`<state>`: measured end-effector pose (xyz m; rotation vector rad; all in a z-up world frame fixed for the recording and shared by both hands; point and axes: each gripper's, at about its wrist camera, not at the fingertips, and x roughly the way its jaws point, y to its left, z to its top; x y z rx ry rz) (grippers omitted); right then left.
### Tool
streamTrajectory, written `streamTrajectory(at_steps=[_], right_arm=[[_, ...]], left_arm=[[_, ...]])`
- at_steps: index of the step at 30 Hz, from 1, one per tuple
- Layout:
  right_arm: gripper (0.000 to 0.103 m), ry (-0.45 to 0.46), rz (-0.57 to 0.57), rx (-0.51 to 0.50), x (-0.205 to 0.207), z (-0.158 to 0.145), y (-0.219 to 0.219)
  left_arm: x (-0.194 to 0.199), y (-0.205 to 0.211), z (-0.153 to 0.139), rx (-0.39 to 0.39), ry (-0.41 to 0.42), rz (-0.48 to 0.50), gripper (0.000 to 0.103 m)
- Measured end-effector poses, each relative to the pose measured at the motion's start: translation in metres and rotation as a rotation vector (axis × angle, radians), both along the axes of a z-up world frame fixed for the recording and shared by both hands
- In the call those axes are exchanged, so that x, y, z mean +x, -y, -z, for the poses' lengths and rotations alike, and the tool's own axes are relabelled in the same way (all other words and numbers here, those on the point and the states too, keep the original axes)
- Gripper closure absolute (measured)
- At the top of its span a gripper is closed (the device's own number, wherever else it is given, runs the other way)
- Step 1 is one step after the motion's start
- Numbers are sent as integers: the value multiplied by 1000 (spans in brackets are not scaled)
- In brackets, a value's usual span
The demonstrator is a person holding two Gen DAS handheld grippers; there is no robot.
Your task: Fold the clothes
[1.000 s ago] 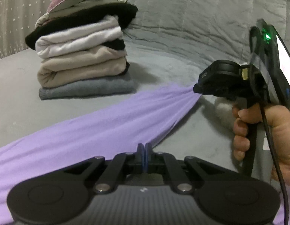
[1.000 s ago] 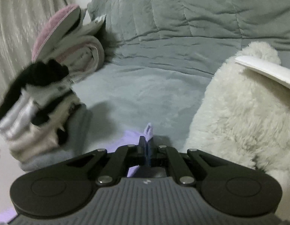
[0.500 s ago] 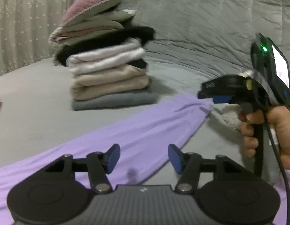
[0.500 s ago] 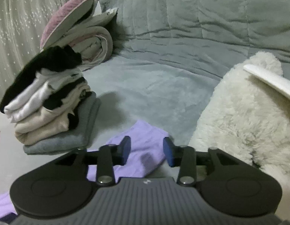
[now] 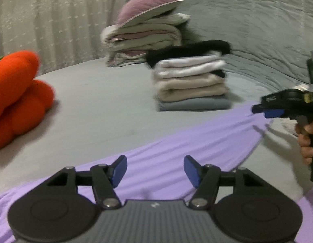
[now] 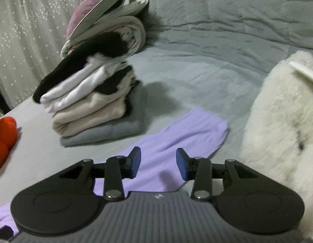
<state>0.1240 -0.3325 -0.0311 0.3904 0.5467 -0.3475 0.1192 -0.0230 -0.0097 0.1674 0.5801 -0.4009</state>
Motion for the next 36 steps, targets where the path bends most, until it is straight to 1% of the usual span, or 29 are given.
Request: streamTrajectory(at_steps=[4, 10, 16, 19, 21, 23, 27, 31, 34, 36], right_arm=[[60, -9, -33, 9, 8, 1, -22], [60, -17, -76, 26, 19, 2, -51], [58, -39, -131, 25, 31, 5, -80], [56, -55, -159, 15, 37, 8, -93], [56, -69, -180, 3, 41, 11, -102], [56, -81, -206, -7, 44, 14, -112], [55, -92, -288, -28, 54, 19, -132], [54, -96, -406, -71, 66, 21, -156], [53, -98, -505, -114, 73, 22, -175], [53, -97, -562, -152, 76, 22, -187]], left_arm=[[9, -41, 6, -2, -25, -84, 39], [18, -88, 17, 22, -45, -184, 39], [30, -134, 30, 3, -77, -282, 39], [37, -155, 39, 21, -92, -313, 39], [42, -169, 45, 47, -98, -332, 38], [45, -180, 46, 48, -94, -319, 37], [48, -206, 38, 15, -88, -333, 36], [42, -232, 29, -19, -73, -405, 36], [40, -247, 26, -30, -63, -470, 37], [41, -253, 27, -31, -63, -506, 39]])
